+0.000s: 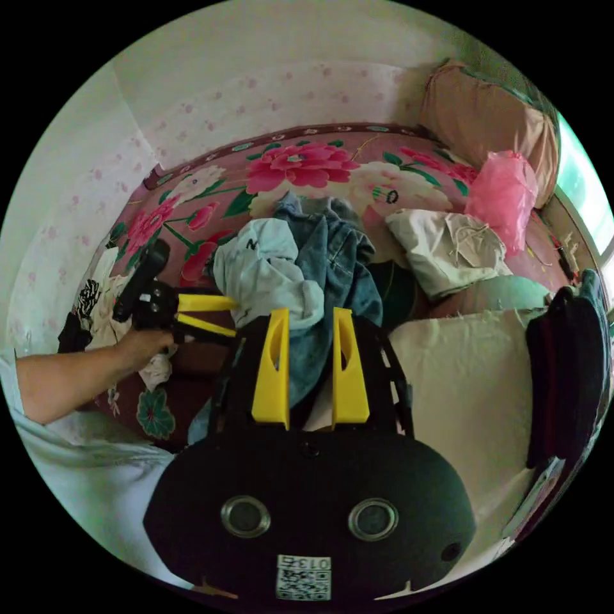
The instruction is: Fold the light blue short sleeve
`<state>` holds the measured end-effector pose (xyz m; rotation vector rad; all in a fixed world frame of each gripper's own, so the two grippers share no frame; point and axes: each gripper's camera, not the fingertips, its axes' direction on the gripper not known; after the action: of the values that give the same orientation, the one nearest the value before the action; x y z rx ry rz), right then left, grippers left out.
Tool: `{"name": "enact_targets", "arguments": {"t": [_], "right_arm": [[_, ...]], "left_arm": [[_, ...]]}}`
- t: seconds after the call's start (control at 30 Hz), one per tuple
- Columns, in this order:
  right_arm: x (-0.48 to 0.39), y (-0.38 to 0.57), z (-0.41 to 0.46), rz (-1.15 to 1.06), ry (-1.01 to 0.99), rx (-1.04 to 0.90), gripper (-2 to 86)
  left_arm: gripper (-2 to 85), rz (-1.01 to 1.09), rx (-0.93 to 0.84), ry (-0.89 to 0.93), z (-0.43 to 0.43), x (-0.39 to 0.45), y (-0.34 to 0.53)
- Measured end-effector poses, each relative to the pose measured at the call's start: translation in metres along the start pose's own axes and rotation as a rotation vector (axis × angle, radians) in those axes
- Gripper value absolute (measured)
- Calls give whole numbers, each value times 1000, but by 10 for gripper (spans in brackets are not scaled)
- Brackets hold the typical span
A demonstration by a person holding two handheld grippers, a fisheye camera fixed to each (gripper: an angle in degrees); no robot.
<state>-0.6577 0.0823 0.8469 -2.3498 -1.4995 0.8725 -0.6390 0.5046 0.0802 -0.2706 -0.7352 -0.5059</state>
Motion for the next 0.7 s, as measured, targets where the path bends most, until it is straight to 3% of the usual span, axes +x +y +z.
{"name": "enact_targets", "arguments": {"t": [0.17,0.3,0.5,0.7], "right_arm": [[-17,-41,52,72,-49,-180,70],[-24,-32,75,212,-129,-327,23],[-80,-8,-47,30,-134,113,8],[-152,61,-209,-208,23,486,5]], "left_arm": [[109,-27,-29,39,3,-27,8],[58,-50,5,172,-25,-52,25],[25,19,201,286,-115,-71,74],[12,192,490,206,-248,-33,92]]}}
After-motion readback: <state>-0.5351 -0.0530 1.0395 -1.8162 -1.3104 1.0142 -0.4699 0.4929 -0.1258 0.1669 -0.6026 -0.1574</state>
